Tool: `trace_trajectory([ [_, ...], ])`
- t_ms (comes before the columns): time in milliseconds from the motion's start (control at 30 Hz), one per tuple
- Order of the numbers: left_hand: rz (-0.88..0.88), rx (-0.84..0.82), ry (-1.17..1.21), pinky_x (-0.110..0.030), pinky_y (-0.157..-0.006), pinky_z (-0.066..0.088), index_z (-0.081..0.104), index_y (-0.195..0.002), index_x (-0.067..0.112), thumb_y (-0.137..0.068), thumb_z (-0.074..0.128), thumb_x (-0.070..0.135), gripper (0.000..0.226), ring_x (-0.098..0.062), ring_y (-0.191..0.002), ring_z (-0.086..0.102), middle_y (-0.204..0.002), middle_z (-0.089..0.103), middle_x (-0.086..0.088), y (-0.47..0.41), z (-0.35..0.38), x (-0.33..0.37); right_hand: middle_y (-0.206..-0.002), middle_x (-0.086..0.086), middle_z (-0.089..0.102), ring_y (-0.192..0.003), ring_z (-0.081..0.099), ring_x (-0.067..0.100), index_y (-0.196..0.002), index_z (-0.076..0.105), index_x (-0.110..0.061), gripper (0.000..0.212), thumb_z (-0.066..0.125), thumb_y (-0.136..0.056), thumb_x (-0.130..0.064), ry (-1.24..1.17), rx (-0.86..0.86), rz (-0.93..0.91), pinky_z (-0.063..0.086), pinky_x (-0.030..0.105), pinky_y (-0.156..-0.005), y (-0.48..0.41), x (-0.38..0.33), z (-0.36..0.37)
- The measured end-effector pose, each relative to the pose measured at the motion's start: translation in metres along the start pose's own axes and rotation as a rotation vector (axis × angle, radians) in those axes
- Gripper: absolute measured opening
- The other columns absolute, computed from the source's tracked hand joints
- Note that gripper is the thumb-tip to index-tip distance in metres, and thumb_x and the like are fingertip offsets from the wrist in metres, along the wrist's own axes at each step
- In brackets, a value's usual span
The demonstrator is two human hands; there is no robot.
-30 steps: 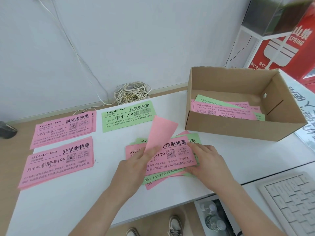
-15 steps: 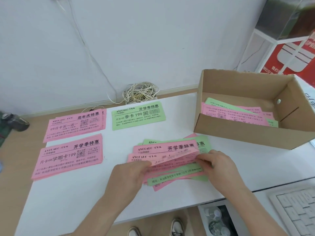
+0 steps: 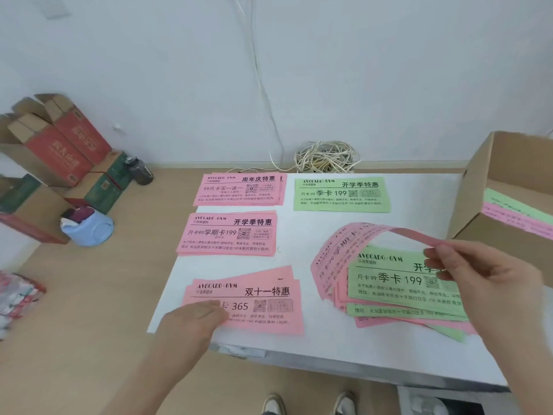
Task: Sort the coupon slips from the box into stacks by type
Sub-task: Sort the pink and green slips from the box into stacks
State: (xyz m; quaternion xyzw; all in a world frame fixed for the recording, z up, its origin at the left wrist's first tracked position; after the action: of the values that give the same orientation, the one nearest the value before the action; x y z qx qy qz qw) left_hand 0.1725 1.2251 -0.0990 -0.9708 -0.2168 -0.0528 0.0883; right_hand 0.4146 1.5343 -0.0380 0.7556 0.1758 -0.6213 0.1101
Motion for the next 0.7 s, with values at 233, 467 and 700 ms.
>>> trace_trajectory([
  [233, 0.063, -0.052, -0.073, -0.02, -0.054, 0.054, 0.077, -0.069, 0.026, -0.065, 0.036, 0.02, 0.042, -0.009, -0.07, 0.071, -0.078, 0.074, 0.011, 0.004, 0.005, -0.039, -0.075, 0.001, 0.075, -0.067, 0.071, 0.016, -0.087, 0.073, -0.012, 0.011, 0.066, -0.084, -0.005, -0.174, -0.054, 0.05, 0.057, 0.018, -0.065, 0.04, -0.006, 0.069],
  [467, 0.066, -0.155, -0.029, -0.016, -0.046, 0.05, 0.076, -0.073, 0.027, -0.046, 0.062, 0.013, 0.033, -0.01, -0.063, 0.069, -0.078, 0.073, 0.011, 0.016, 0.013, -0.07, -0.076, 0.001, 0.075, -0.068, 0.071, 0.015, -0.088, 0.072, -0.01, 0.015, 0.062, -0.086, 0.001, -0.227, -0.048, -0.011, 0.057, 0.019, -0.065, 0.078, -0.038, 0.122],
  [700, -0.066, -0.313, 0.17, -0.025, -0.093, 0.042, 0.057, -0.122, 0.04, -0.08, 0.058, 0.046, 0.042, -0.003, -0.12, 0.041, -0.127, 0.044, 0.027, 0.022, 0.012, -0.095, -0.079, 0.002, 0.075, -0.073, 0.071, 0.02, -0.081, 0.074, -0.018, 0.025, 0.064, -0.085, 0.004, -0.161, -0.101, -0.081, 0.057, 0.023, -0.069, 0.09, -0.052, 0.165],
])
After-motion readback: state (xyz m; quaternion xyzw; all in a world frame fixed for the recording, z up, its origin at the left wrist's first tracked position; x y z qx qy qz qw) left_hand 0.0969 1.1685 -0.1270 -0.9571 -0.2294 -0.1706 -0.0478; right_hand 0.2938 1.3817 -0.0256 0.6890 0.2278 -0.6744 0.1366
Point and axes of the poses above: each hand's wrist, its own y-axis away from the middle knuckle, its own z-axis out of the palm, x = y × z, the point moved 10 cm from there along -y, towards the middle knuckle
